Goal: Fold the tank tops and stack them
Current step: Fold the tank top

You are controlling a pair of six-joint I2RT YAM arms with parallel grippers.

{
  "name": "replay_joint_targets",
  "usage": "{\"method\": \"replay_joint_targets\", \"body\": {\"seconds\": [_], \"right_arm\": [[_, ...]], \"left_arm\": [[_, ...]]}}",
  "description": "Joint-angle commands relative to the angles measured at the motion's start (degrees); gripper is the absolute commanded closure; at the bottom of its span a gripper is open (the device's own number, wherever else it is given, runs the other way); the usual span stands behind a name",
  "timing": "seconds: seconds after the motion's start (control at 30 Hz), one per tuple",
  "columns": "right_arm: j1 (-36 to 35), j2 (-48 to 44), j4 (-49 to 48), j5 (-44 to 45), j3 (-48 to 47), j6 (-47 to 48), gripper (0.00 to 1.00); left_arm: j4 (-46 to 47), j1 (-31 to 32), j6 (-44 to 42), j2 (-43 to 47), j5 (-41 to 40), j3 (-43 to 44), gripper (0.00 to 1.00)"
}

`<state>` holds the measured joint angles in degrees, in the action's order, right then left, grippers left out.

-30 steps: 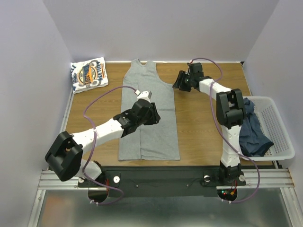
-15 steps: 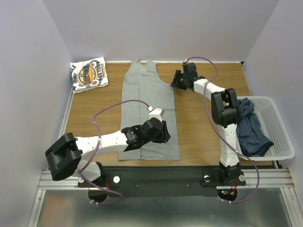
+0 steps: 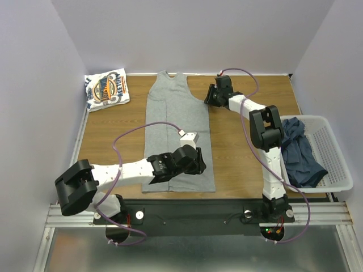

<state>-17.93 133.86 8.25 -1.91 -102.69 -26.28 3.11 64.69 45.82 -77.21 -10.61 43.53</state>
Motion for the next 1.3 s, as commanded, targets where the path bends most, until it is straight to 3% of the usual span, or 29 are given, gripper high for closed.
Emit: {"method": "replay_joint_targets", "body": {"seconds": [0.0,0.3,0.57,0.8,1.27], "right_arm": [[-1.31,2.63,-1.13,1.56,-0.93,0.80,0.61],[-1.58,2.54,-1.22,1.56,-1.02,-0.26,0.75],[-2.02,2.28,-1.22,3.49,-1.10,-0.87,0.88],[-2.02,1.49,-1.22,5.25,-0.84,-1.05,0.95],[-2.02,0.35,-1.22,6.39,-0.93,-0.26,0.99]], "left_arm": [[0.31,1.76,0.67,-1.27,-1.52,2.52,0.54],[-1.36,4.83,2.60,-6.55,-3.10,5.16,0.51],[-1.97,7.12,1.81,-9.01,-3.80,7.27,0.41],[-3.03,9.93,2.16,-13.75,-4.24,10.17,0.45],[-11.37,14.68,2.69,-22.81,-7.32,17.91,0.53]]}}
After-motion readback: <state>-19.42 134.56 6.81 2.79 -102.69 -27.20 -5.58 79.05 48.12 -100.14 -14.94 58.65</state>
